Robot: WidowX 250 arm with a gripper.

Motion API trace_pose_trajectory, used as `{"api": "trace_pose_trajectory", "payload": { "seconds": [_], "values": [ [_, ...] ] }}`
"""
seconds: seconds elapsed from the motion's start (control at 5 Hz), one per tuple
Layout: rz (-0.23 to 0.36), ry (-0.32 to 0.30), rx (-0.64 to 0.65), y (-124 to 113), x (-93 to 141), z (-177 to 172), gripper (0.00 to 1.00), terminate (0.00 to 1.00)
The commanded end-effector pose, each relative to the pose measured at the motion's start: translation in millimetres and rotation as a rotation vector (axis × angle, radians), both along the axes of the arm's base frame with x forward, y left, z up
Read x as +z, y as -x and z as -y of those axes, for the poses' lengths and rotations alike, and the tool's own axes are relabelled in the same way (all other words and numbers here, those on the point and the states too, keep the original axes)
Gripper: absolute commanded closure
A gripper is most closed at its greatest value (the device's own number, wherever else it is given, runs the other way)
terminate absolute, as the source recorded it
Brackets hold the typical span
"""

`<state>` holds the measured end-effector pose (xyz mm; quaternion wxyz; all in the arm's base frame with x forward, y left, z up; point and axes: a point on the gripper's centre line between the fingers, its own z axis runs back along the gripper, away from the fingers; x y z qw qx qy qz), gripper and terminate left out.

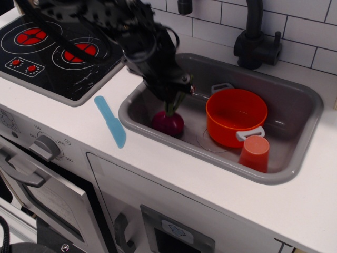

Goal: Take beet from pot sink

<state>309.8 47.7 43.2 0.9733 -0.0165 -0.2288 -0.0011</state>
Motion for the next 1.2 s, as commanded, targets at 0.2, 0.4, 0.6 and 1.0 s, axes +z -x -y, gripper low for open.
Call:
{"api": "trace_pose_trajectory", "payload": {
  "seconds": [0.2,0.4,0.6,1.0],
  "values": [
    [0.017,0.023,0.111,-10,28,-13,0.0,0.0],
    [0.023,0.032,0.145,-6,47,-12,0.0,0.0],
    [0.023,0.032,0.145,-6,47,-12,0.0,0.0],
    [0.023,0.032,0.145,-6,47,-12,0.0,1.0]
  ]
}}
